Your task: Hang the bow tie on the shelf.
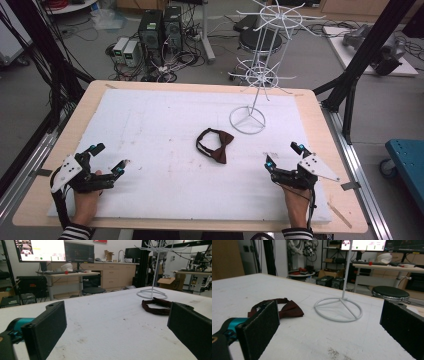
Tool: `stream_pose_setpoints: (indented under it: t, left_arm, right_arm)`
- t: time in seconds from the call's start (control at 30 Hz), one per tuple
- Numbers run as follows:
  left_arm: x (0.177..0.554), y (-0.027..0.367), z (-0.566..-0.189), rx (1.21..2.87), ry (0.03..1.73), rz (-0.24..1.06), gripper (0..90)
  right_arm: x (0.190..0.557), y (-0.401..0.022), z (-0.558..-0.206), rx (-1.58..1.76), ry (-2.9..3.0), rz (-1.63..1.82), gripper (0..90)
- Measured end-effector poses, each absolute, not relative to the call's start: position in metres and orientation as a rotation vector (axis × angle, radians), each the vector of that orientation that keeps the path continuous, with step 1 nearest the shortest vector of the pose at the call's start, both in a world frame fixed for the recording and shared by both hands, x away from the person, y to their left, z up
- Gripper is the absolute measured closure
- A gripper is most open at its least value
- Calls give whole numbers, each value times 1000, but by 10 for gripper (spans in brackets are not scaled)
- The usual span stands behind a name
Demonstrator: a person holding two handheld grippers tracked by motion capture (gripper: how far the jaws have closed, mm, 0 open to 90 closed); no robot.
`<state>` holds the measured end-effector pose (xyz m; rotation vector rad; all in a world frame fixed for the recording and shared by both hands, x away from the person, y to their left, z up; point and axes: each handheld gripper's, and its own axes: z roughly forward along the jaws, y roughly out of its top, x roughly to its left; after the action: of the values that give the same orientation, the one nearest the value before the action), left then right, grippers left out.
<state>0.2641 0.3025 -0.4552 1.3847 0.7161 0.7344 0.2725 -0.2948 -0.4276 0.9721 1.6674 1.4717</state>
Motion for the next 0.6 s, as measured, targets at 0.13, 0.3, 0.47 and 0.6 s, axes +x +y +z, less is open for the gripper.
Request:
stream_pose_setpoints:
  t: [0.13,0.3,0.47,0.6]
  left_arm:
    - [264,302,-455,1380,718,732,27]
    - [264,302,-455,1380,718,733,27]
    - [264,302,-455,1379,716,731,27]
    - [264,303,-455,1382,716,731,27]
  right_arm:
    - [277,-291,-416,937,1719,1435,18]
    - [281,-284,-406,909,1786,1412,18]
    - [287,-278,-396,873,1858,1374,18]
    - [291,-271,-388,888,1884,1371,18]
